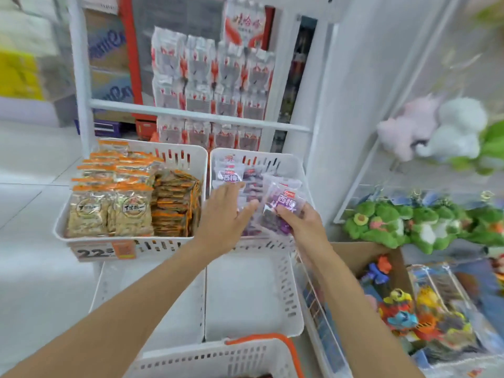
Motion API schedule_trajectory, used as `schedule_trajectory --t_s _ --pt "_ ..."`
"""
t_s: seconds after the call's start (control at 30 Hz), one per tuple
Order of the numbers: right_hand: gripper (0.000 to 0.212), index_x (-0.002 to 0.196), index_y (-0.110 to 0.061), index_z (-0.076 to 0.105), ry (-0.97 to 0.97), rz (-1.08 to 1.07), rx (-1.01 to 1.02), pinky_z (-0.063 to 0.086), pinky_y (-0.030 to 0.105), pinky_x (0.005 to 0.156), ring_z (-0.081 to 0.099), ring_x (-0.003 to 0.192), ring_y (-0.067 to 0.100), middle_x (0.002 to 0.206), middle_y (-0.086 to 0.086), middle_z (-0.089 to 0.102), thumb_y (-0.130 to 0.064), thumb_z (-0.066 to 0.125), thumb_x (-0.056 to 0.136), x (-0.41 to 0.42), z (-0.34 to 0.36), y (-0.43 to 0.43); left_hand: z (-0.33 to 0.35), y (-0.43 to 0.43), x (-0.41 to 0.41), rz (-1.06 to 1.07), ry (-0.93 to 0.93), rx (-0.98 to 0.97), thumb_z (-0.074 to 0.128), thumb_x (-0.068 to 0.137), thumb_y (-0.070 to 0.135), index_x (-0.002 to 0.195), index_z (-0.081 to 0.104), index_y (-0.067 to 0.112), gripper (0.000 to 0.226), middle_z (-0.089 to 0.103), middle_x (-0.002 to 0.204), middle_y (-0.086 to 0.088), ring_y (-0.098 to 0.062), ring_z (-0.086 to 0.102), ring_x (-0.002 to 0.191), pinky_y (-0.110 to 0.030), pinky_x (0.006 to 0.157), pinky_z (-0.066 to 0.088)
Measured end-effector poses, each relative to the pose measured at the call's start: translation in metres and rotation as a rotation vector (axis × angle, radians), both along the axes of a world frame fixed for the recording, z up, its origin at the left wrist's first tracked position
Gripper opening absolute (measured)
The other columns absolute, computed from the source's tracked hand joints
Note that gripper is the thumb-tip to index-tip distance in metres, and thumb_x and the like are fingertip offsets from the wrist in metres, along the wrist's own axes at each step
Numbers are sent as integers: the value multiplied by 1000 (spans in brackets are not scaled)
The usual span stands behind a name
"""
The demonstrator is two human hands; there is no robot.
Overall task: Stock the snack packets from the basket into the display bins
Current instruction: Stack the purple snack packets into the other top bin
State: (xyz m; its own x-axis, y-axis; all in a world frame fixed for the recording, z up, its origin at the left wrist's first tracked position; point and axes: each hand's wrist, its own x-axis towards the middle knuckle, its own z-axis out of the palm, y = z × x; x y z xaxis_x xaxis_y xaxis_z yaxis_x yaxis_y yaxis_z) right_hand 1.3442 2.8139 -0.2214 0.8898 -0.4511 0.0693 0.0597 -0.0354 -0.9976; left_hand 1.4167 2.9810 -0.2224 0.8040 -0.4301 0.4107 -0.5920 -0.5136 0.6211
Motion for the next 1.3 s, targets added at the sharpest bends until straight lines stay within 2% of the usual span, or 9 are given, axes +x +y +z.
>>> schedule_trajectory --t_s 0.17,0.33,0.53,0.73,0.83,0.97,1.1,1.17,1.3 --pt "18 104 -15 53 -24 -107 -104 46 13 53 60 60 -5 83 -3 63 -7 64 93 78 15 -46 -14 -7 63 116 -214 191 18 89 67 145 39 24 74 32 156 2 -20 26 143 -40 115 18" --pt "32 118 -17 52 178 114 -253 55 32 82 66 102 19 115 7 67 -20 68 90 158 -8 -39 -33 -8 80 112 -194 57 25 90 60 143 43 24 66 37 152 5 -14 28 142 -31 114 14" --pt "55 137 -25 43 140 80 -353 50 41 99 61 113 16 123 -3 63 -18 64 87 167 -30 -33 -37 -4 85 151 -176 45 22 89 57 140 45 26 64 39 150 7 -13 29 140 -36 116 17" --pt "54 122 -31 53 118 -27 -660 45 49 98 55 112 21 119 -3 62 -58 51 75 169 -38 -30 -30 -14 77 171 -276 193 21 89 55 132 55 31 60 44 147 6 -13 27 140 -36 113 18" --pt "57 124 -34 54 116 -5 -633 46 47 99 56 113 19 120 -5 63 -67 51 78 164 -46 -31 -29 -12 76 172 -234 227 13 87 61 141 46 34 69 33 155 8 -12 19 145 -38 117 13" --pt "42 116 -25 63 74 -48 -592 45 45 101 55 112 19 118 0 63 -53 62 84 155 -42 -32 -27 -7 72 133 -185 183 11 88 64 146 40 35 71 26 159 9 -12 16 147 -40 119 11" --pt "69 136 -28 51 90 -142 -541 44 46 105 51 124 19 133 -2 57 -62 60 78 140 -39 -32 -24 -2 66 139 -103 108 16 89 65 148 38 32 71 24 160 8 -14 17 147 -41 118 14" --pt "65 141 -25 48 70 -163 -489 43 42 106 51 124 16 136 -3 55 -52 63 85 123 -31 -27 -21 3 60 136 -79 56 22 92 60 148 37 30 66 26 159 5 -16 19 147 -44 117 17" --pt "46 135 -21 52 32 -117 -424 49 21 85 58 102 8 118 -3 60 -37 63 93 78 -18 -7 -12 16 45 174 -42 -55 25 93 58 141 46 20 65 40 151 -2 -20 33 140 -44 113 27"
